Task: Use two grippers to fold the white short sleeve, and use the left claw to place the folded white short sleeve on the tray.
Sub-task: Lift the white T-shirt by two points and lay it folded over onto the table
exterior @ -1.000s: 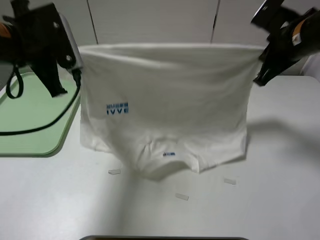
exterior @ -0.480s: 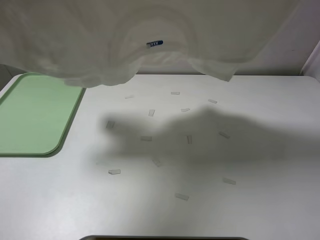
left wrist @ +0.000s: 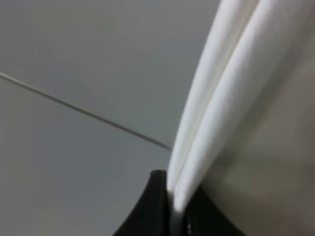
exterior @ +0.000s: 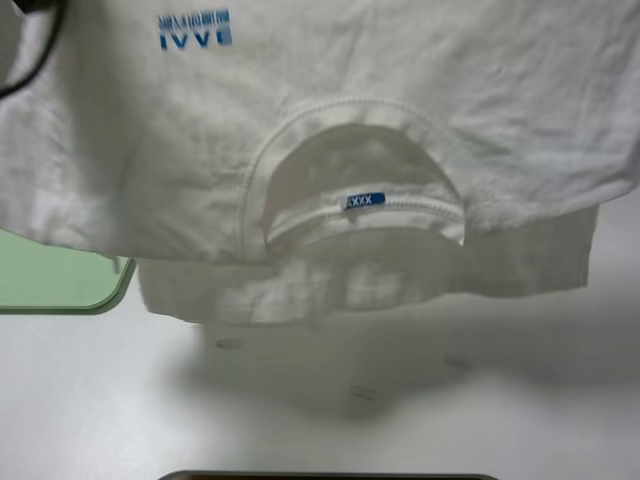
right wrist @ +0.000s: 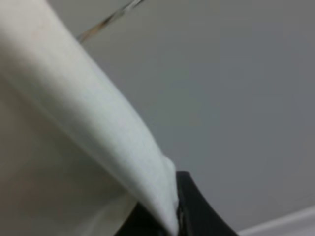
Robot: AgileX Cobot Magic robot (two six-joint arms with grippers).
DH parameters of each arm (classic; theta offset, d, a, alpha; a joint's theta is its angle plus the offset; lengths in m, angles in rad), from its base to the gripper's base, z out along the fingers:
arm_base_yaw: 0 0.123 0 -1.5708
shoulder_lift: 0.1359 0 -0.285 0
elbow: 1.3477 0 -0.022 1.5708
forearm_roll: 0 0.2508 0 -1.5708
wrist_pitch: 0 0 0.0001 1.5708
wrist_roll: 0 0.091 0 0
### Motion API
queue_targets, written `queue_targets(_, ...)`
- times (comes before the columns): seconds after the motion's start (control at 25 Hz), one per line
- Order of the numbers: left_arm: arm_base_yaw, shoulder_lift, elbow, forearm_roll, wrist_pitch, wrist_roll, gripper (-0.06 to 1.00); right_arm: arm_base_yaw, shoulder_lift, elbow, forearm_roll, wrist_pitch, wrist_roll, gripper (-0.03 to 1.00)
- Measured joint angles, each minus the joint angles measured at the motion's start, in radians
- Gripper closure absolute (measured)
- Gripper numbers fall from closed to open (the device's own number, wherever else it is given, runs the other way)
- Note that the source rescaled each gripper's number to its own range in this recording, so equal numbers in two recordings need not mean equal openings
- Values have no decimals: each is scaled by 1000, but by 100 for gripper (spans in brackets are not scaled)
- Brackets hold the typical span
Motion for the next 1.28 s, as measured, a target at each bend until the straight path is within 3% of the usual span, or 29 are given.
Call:
queue_targets(0.24, 68, 364, -1, -1, 18, 0, 94, -33, 417, 0, -19, -24, -2, 97)
queue_targets(0.32, 70, 396, -1, -1, 24, 0, 94, -34, 484, 0, -24, -28, -2, 97)
queue_targets(0.48, 78, 614, -1, -1, 36, 64, 94, -39, 644, 0, -46, -31, -2, 97)
queue_targets(0.68, 78, 639, -1, 0, -82, 174, 94, -39, 726, 0, -108, -56, -2, 97)
queue_targets(0.84, 79, 639, -1, 0, -213, 193, 94, -42, 735, 0, -155, -116, -2, 97)
queue_targets(0.92, 81, 639, -1, 0, -224, 193, 94, -42, 736, -1, -157, -116, -2, 97)
queue_targets(1.08, 81, 639, -1, 2, -136, 193, 94, -36, 737, -1, -159, -89, -19, 97)
queue_targets(1.2, 81, 639, -1, 44, 65, 193, 94, -10, 737, -1, -158, -26, -84, 97)
queue_targets(1.28, 81, 639, -1, 62, 136, 193, 94, 15, 737, -1, -137, 24, -144, 97)
